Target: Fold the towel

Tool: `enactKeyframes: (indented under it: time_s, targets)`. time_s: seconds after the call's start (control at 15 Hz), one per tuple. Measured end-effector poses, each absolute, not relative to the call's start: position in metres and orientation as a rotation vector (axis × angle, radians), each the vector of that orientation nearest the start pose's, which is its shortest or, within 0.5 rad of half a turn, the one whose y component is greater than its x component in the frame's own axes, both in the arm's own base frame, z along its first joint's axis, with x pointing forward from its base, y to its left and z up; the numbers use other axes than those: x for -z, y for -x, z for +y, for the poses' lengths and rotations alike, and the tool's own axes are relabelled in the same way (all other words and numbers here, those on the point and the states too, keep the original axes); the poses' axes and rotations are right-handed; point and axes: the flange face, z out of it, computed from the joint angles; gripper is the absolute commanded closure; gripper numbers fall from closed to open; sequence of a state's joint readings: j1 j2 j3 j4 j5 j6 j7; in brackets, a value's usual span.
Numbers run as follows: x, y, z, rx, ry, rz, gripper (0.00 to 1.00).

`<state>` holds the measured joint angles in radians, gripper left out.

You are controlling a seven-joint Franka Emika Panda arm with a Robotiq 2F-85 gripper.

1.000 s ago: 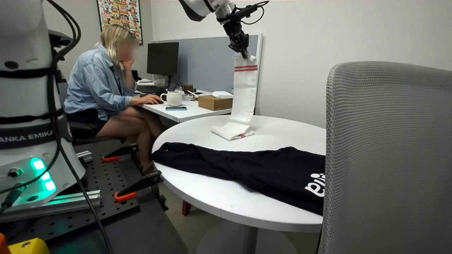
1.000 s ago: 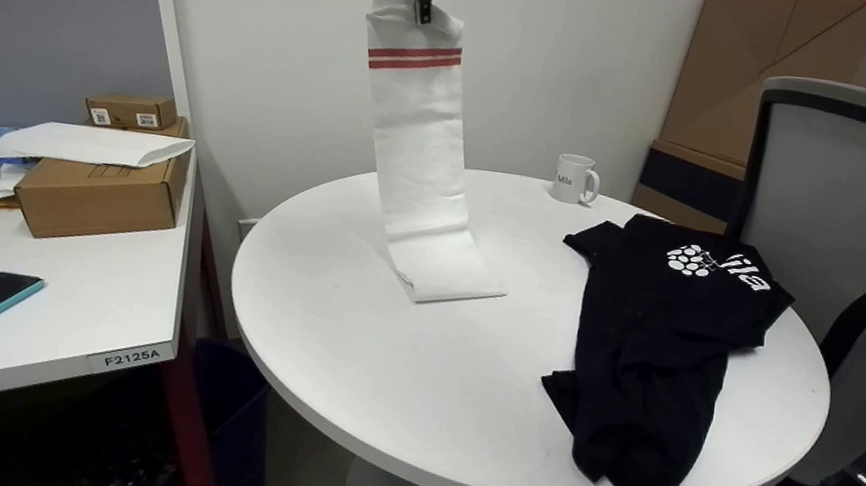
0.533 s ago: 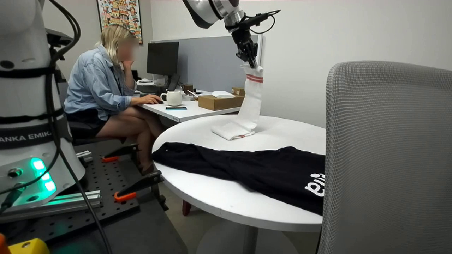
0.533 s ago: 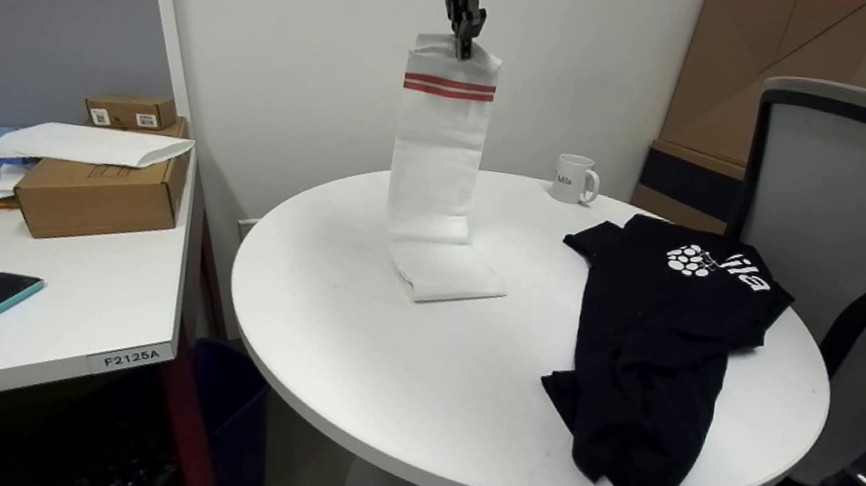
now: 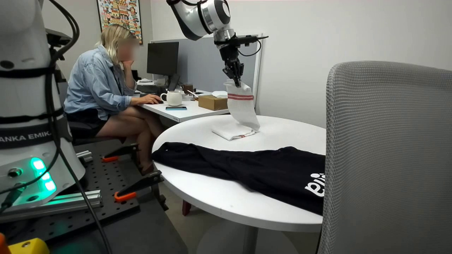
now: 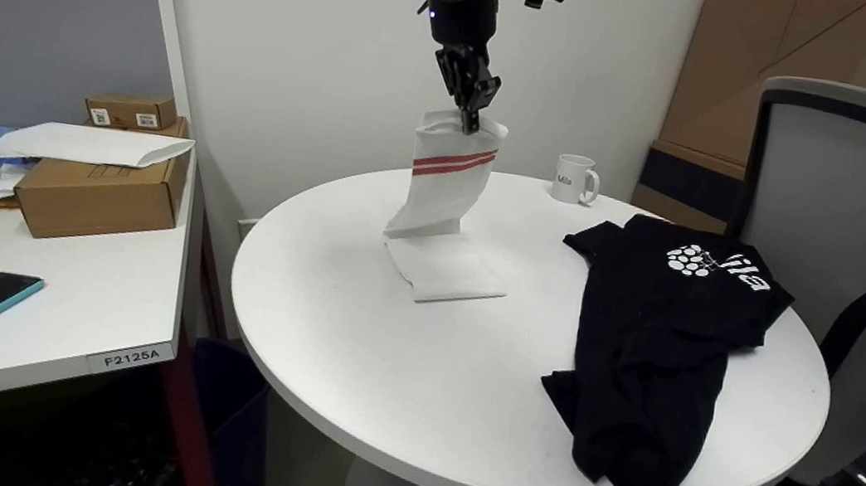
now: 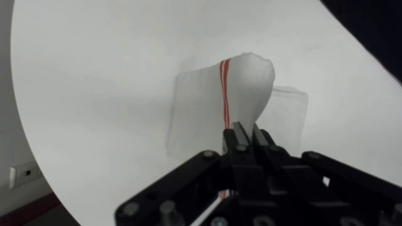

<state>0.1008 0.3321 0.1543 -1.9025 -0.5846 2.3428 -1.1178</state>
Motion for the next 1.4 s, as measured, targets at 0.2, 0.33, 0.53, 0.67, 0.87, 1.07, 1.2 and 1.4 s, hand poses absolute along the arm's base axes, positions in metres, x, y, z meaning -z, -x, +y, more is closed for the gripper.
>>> enactKeyframes:
  time_s: [0.2, 0.33, 0.53, 0.67, 0.87, 1.07, 1.2, 1.4]
  targets:
    - [-0.348, -0.601, 0.147, 0.088, -1.728, 2.132, 0.99]
    - [-0.367, -0.592, 0.147, 0.062, -1.729, 2.128, 0.99]
    - [-0.41, -0.579, 0.15, -0.031, -1.755, 2.113, 0.99]
    - [-0.439, -0.566, 0.151, -0.089, -1.755, 2.115, 0.99]
    - [-0.456, -0.546, 0.147, -0.108, -1.737, 2.137, 0.99]
    - [-0.447, -0.531, 0.141, -0.073, -1.73, 2.158, 0.99]
    - [-0.436, -0.526, 0.137, -0.043, -1.738, 2.171, 0.99]
    - [-0.418, -0.519, 0.131, 0.002, -1.739, 2.199, 0.99]
